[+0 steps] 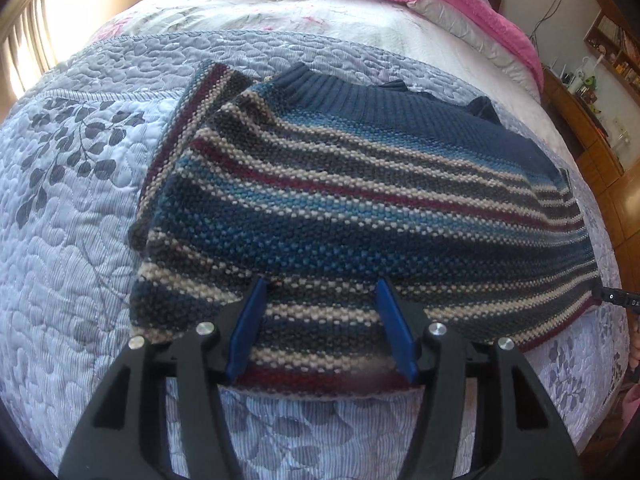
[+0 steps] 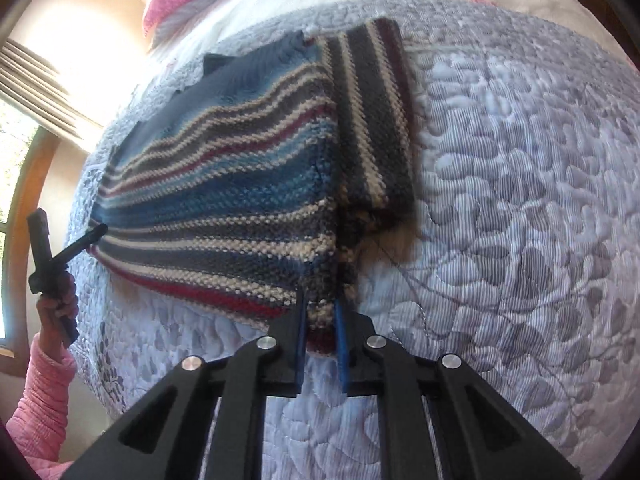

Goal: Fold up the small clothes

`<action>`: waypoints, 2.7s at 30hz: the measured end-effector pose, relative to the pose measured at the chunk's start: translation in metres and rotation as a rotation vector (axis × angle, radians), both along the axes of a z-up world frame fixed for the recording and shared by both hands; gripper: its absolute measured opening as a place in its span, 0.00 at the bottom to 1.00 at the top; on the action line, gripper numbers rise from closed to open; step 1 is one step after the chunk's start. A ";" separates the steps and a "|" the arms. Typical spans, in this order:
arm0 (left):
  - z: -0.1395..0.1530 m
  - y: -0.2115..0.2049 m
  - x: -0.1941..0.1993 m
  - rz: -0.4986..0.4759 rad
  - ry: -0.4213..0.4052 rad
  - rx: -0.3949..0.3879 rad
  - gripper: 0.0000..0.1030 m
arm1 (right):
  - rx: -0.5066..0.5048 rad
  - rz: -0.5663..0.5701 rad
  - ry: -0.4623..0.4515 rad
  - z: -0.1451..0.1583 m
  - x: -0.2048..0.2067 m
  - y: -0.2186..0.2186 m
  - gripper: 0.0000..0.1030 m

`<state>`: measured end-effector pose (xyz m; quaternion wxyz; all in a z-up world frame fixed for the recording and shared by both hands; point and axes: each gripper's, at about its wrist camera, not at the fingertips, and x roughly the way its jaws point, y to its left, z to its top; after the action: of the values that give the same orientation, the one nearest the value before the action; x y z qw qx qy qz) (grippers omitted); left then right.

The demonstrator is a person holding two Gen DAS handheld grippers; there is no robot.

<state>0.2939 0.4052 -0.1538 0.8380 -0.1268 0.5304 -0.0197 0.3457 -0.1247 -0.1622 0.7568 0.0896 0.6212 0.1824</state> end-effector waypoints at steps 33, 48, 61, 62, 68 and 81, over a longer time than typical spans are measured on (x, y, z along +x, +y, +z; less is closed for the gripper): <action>0.002 -0.026 0.054 -0.022 -0.011 -0.038 0.62 | -0.039 -0.109 -0.043 -0.006 0.100 -0.015 0.00; 0.025 -0.032 0.038 -0.015 -0.032 -0.073 0.67 | 0.046 -0.066 -0.013 0.020 0.043 -0.019 0.84; 0.015 -0.032 0.036 -0.041 -0.020 -0.064 0.68 | 0.190 -0.179 0.072 -0.025 0.069 -0.021 0.75; 0.013 -0.031 0.036 -0.039 -0.020 -0.070 0.68 | 0.183 -0.182 0.069 -0.025 0.070 -0.019 0.72; 0.009 -0.029 0.037 -0.046 -0.030 -0.076 0.70 | 0.206 -0.185 0.066 -0.027 0.074 -0.019 0.44; 0.005 -0.030 0.039 -0.055 -0.026 -0.072 0.71 | 0.201 -0.180 0.050 -0.029 0.072 -0.019 0.35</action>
<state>0.3326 0.3756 -0.1487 0.8390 -0.1419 0.5215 -0.0632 0.4180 -0.1438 -0.1911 0.7418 0.2246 0.6079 0.1728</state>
